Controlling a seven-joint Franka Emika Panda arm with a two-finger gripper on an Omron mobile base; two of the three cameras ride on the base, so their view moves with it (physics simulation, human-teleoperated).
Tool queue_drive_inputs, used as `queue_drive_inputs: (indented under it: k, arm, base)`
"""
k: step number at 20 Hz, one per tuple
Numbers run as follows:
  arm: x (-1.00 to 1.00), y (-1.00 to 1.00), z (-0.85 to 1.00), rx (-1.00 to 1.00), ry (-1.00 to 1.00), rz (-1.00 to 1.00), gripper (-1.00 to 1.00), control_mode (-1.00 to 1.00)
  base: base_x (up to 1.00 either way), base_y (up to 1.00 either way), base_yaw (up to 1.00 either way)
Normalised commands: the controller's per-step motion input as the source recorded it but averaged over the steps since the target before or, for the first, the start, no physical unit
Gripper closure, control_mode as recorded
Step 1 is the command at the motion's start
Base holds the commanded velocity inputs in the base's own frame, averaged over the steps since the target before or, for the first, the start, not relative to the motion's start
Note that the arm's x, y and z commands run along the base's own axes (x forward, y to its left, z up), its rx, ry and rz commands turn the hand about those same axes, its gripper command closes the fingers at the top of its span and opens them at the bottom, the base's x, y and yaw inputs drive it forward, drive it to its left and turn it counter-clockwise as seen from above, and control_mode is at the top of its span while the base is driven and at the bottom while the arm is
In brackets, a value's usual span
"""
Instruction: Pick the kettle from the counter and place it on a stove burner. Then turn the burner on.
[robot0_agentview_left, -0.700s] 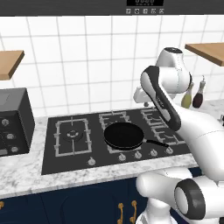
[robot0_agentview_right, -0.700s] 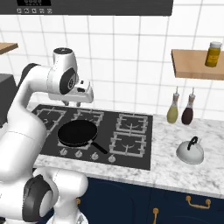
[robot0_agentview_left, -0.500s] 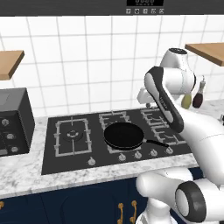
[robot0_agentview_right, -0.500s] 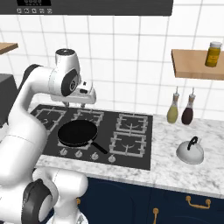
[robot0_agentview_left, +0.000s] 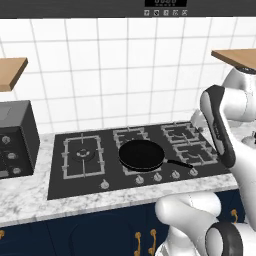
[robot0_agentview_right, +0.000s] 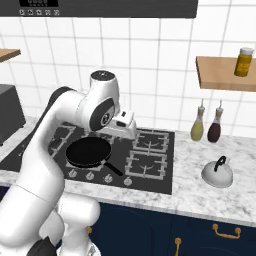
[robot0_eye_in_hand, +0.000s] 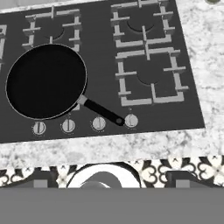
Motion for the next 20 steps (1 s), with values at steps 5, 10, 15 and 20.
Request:
queue_drive_inputs:
  k: [5,10,15,20]
  arm:
    - [-0.27,-0.99,-0.24,0.01,0.0,-0.3,-1.0,-1.0]
    - [-0.17,-1.0,-0.18,0.04,0.0,-0.34,-1.0,-1.0]
    - [-0.02,-0.9,-0.18,0.04,0.0,-0.37,-1.0,-1.0]
    - [0.0,-0.5,-0.07,0.01,0.0,-0.17,-1.0,-1.0]
  base:
    - [0.0,0.0,0.0]
    - [0.0,0.0,0.0]
    - [0.0,0.0,0.0]
    - [0.0,0.0,0.0]
